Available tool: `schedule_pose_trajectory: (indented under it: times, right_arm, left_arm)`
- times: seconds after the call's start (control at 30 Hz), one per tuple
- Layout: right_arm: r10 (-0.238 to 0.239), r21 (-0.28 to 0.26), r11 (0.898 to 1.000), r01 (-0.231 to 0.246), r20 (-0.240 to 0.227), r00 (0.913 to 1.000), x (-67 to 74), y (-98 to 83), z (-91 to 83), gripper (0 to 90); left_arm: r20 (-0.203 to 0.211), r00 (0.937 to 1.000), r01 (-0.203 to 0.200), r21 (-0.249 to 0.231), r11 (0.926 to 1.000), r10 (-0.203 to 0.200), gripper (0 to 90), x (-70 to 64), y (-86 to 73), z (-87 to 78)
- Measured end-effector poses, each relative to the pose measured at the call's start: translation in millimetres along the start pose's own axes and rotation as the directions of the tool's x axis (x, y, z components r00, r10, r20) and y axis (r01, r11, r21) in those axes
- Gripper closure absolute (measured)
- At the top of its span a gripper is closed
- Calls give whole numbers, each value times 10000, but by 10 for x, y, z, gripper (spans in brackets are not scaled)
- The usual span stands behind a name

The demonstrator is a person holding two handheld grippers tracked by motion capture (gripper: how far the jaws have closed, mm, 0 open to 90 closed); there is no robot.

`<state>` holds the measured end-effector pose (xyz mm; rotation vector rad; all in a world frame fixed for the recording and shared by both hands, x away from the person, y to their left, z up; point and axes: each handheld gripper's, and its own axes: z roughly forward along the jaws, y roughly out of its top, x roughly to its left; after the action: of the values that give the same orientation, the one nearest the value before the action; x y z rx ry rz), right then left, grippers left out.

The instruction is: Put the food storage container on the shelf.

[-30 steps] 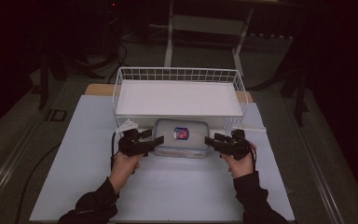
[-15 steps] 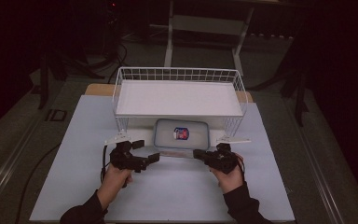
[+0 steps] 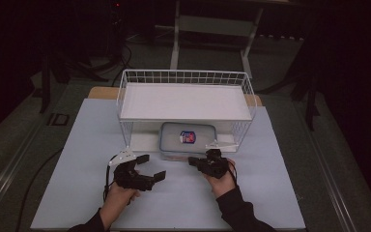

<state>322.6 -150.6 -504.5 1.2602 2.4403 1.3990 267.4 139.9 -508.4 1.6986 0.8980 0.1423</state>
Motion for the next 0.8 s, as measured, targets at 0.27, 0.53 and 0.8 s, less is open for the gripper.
schedule_pose_trajectory:
  times: [0.27,0.53,0.8]
  right_arm:
    - [125,-168,9998,-119,321,9994,-47,86,99,898]
    - [341,-550,9980,-314,490,9982,-123,238,160,898]
    - [363,-811,9962,-301,759,9965,-188,343,207,898]
  left_arm:
    - [-31,10000,45,-83,10000,-45,0,9,-3,-11]
    - [-43,10000,-48,-157,9999,48,0,15,0,-40]
    - [-17,9999,-123,-216,9997,123,0,4,6,-43]
